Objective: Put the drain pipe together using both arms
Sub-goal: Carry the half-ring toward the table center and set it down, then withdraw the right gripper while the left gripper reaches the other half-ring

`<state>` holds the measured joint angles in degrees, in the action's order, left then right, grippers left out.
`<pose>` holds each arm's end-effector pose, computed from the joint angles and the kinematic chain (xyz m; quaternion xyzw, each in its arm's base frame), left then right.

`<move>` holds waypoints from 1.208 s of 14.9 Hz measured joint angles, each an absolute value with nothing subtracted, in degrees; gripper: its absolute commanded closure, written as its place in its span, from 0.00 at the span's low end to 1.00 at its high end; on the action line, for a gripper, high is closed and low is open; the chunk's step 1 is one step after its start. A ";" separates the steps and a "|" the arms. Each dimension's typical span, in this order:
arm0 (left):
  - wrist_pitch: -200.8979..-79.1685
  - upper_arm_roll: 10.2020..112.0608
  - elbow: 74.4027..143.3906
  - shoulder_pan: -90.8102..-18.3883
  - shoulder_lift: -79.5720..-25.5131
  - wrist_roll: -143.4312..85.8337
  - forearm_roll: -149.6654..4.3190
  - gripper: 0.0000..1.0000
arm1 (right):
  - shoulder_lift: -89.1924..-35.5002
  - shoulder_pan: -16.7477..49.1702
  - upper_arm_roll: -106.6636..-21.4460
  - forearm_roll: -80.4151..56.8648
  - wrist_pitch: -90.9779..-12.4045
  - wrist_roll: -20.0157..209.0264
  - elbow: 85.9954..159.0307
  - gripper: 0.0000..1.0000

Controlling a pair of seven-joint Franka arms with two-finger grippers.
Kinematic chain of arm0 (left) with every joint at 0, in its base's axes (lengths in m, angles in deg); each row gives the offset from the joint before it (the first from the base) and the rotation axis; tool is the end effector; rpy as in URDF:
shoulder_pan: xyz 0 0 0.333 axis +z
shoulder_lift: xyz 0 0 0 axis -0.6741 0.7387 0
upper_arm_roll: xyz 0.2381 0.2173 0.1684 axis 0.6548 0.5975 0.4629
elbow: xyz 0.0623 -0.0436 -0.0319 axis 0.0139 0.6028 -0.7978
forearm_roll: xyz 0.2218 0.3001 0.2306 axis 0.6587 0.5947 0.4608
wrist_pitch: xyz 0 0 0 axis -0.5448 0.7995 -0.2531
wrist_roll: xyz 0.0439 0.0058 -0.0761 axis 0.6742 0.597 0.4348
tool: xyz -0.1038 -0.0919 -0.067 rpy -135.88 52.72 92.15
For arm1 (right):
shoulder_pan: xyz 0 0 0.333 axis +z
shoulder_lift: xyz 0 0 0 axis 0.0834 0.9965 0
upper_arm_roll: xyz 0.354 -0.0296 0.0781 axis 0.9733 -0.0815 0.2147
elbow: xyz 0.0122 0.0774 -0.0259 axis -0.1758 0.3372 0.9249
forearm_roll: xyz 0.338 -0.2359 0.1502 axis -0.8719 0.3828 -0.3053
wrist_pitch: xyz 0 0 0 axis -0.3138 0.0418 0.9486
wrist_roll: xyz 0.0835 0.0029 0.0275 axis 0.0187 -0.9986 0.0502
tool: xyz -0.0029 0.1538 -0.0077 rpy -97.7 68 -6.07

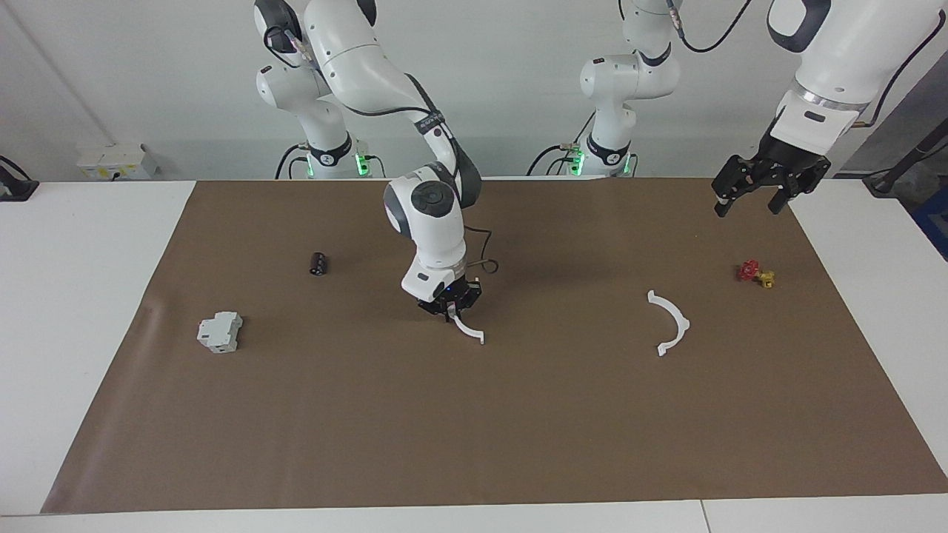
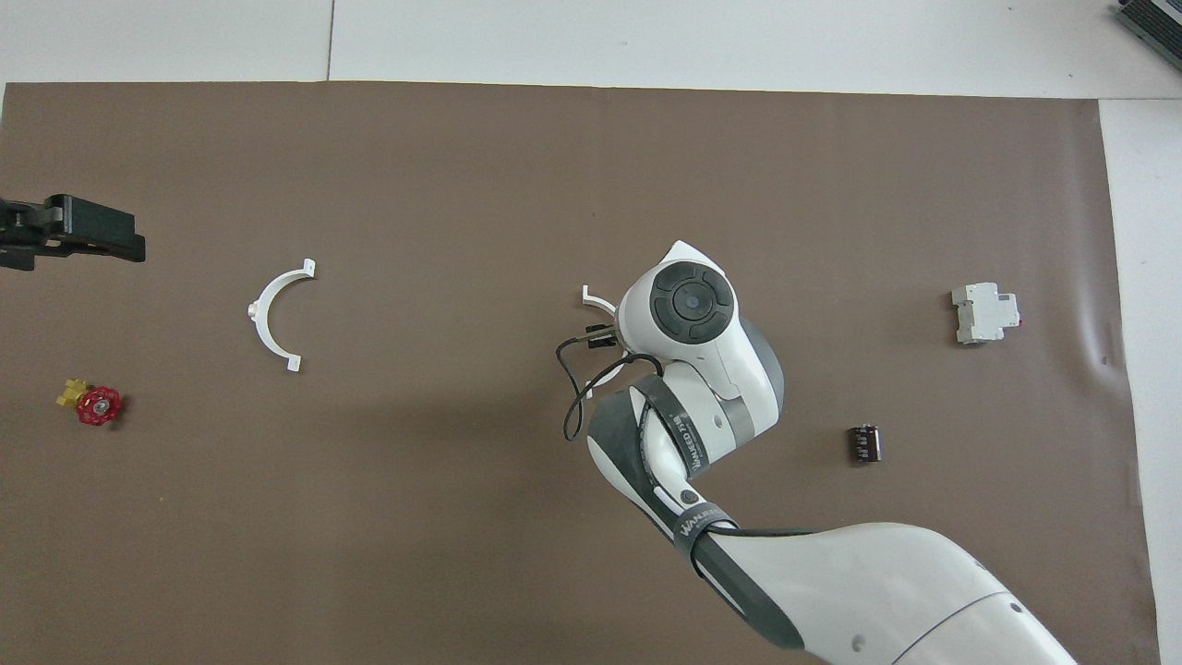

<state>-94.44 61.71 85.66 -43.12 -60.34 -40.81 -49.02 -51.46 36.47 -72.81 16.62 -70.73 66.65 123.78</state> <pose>0.6225 -0.0382 0.6442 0.9991 0.0023 0.0397 0.0168 0.6179 0.3618 0.2585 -0.9958 -0.0787 -0.0393 0.0271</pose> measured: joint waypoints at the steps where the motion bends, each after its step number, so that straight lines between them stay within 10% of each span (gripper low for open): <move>1: -94.45 61.71 85.67 -43.12 -60.35 -40.81 -49.02 0.00 | -51.46 36.64 -72.81 16.62 -70.73 66.53 123.95 0.00; 9: -98.78 61.74 87.87 -43.12 -60.71 -40.81 -49.02 0.00 | -54.82 35.57 -74.40 16.64 -69.44 64.83 122.90 0.00; 18: -122.27 61.82 109.24 -43.09 -63.93 -40.78 -49.02 0.00 | -68.68 13.76 -75.06 17.13 -46.20 72.89 121.15 0.00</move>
